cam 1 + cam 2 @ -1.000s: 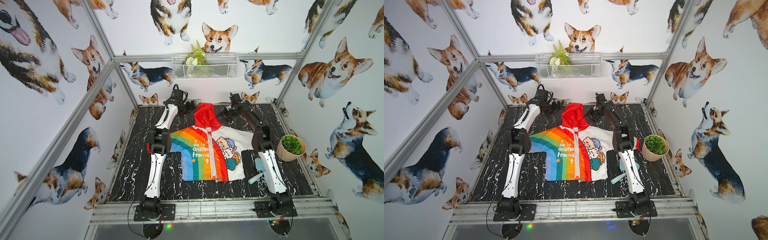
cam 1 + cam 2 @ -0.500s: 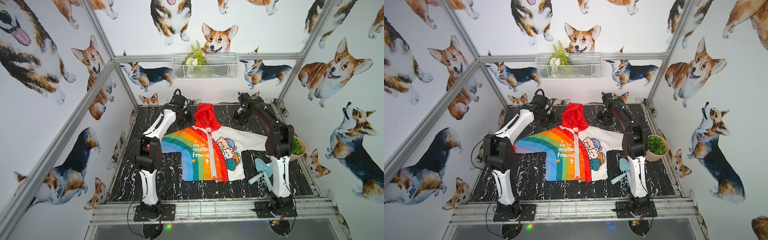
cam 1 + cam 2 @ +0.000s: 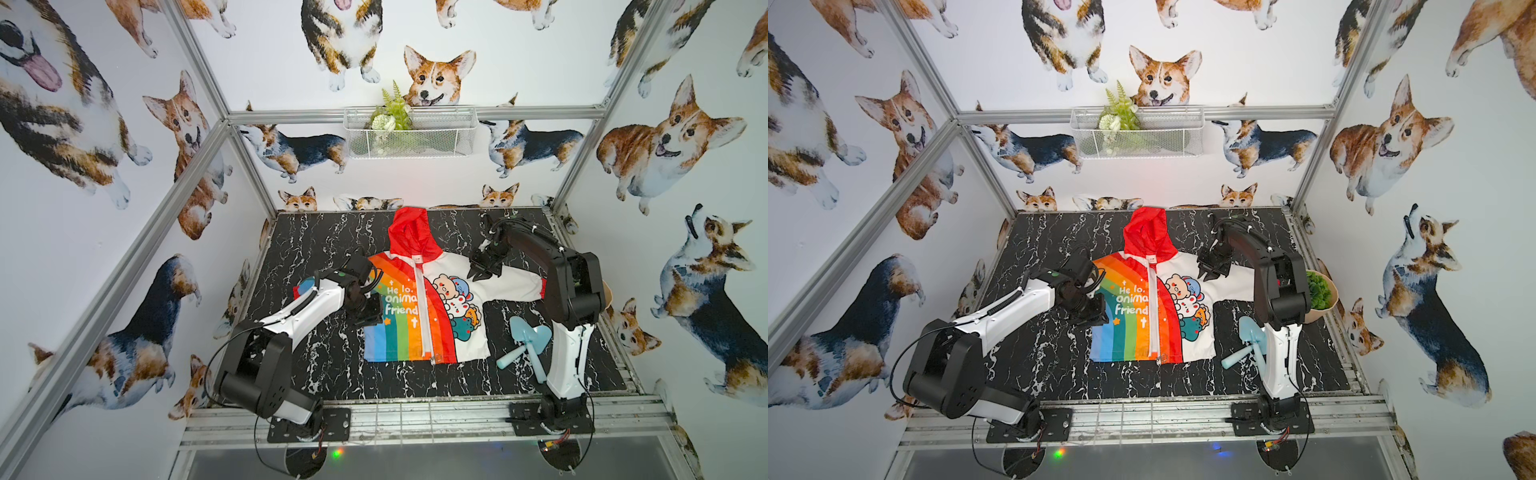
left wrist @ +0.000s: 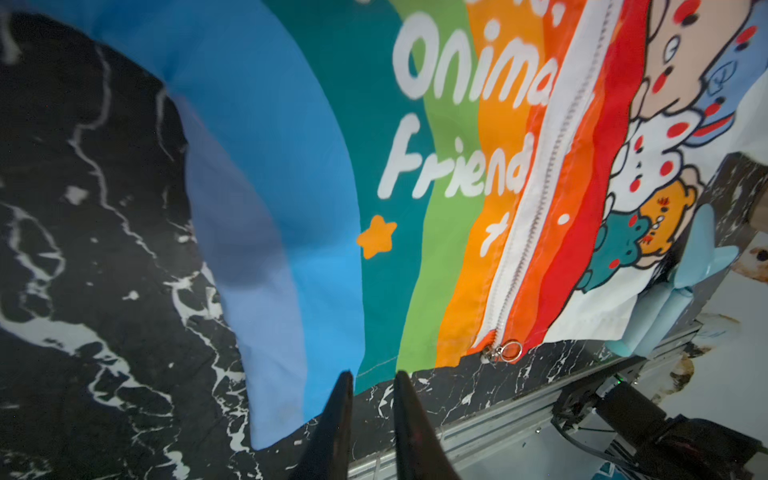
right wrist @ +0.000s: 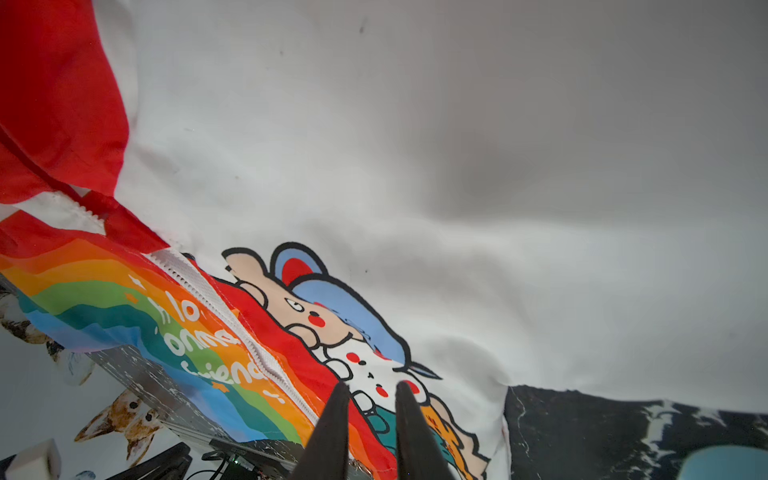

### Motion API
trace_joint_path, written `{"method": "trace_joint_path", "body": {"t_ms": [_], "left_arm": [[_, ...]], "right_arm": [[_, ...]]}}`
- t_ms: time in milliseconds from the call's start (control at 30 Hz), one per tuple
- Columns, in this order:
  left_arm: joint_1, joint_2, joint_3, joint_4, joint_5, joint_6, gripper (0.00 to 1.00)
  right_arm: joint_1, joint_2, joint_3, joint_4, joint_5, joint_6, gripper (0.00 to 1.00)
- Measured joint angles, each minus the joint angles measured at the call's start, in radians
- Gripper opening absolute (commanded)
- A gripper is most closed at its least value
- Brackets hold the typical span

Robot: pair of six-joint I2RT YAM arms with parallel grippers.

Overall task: Unzip the jacket
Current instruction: Smooth out the jacket at the center of the board.

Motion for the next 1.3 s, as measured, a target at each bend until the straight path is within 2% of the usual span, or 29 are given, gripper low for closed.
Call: {"method": "trace_joint_path", "body": {"t_ms": [267, 500, 967, 1300], "left_arm": [[-0.085, 0.010, -0.088, 0.013, 0.011, -0.026, 0.15], [-0.089, 0.033, -0.189, -0.004, -0.008, -0.062, 0.14], [-0.090, 0.034, -0.264, -0.059, 0.085, -0.115, 0.11], [-0.092, 0.042, -0.262, -0.148, 0.064, -0.122, 0.10]], "right_arm": [[0.000, 0.038, -0.003, 0.019, 0.004, -0.017, 0.23], [0.000, 0.077, -0.001, 0.025, 0.013, -0.021, 0.23], [-0.020, 0.097, 0.006, 0.024, 0.048, -0.044, 0.23], [-0.042, 0.133, 0.027, 0.005, 0.056, -0.051, 0.24]]}}
